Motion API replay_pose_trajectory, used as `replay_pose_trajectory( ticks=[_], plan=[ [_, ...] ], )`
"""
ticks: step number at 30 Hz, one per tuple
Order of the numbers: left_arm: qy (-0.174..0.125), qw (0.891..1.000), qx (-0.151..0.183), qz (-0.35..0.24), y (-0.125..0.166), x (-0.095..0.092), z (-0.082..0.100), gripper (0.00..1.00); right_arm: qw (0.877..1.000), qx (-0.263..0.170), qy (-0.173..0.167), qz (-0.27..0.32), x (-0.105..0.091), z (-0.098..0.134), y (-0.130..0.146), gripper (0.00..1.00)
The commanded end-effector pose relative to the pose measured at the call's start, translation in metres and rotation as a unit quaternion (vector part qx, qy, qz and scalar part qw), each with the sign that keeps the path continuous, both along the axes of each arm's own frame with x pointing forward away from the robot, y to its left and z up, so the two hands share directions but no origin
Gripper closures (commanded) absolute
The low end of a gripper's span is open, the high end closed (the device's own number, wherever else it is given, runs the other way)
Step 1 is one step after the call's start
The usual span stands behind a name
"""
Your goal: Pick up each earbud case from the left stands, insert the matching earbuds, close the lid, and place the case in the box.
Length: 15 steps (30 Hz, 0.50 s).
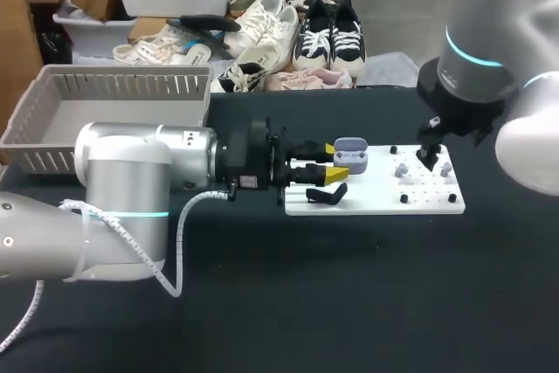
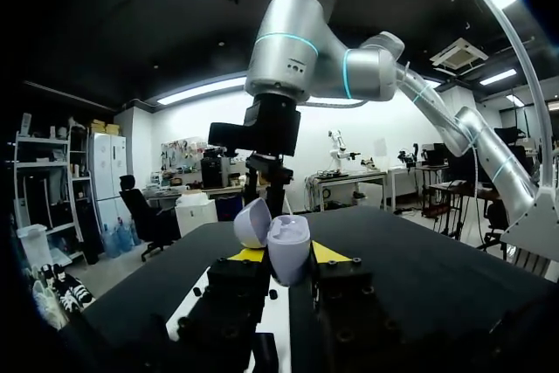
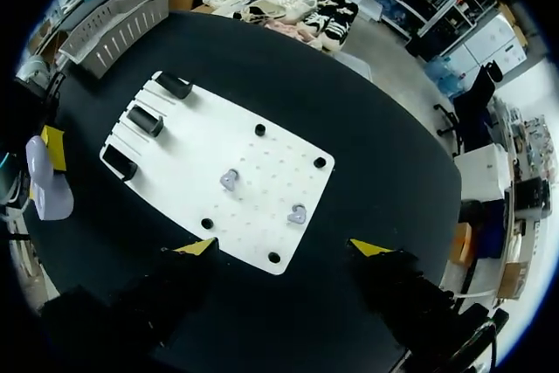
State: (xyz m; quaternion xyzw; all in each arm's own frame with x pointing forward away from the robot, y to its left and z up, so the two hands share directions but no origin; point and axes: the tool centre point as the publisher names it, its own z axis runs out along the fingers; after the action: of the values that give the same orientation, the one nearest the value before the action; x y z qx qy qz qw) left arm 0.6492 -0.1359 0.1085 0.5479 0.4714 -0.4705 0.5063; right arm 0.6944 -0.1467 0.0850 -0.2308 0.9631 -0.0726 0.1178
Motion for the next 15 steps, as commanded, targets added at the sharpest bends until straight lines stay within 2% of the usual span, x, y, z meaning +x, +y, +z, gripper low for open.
replay_pose_trajectory(
  ticks=[1, 2, 7, 13, 15],
  plan=[
    [-0.001, 1.0, -0.001, 0.003, 0.0, -0.001, 0.0, 1.0, 1.0, -0.006, 0.021, -0.006, 0.009, -0.01, 0.001, 0.28],
    [-0.001, 1.0, -0.001, 0.003, 0.0, -0.001, 0.0, 1.0, 1.0, -0.006, 0.023, -0.007, 0.009, -0.012, 0.001, 0.33],
    [-0.001, 1.0, -0.001, 0.003, 0.0, -0.001, 0.0, 1.0, 0.999, -0.004, 0.03, -0.01, 0.01, -0.021, 0.0, 0.43],
    [-0.001, 1.0, -0.001, 0.003, 0.0, -0.001, 0.0, 1.0, 0.999, -0.006, 0.034, -0.014, 0.01, -0.029, -0.002, 0.39],
    [-0.001, 1.0, -0.001, 0.003, 0.0, -0.001, 0.0, 1.0, 0.999, -0.008, 0.034, -0.015, 0.01, -0.034, -0.003, 0.4]
  ],
)
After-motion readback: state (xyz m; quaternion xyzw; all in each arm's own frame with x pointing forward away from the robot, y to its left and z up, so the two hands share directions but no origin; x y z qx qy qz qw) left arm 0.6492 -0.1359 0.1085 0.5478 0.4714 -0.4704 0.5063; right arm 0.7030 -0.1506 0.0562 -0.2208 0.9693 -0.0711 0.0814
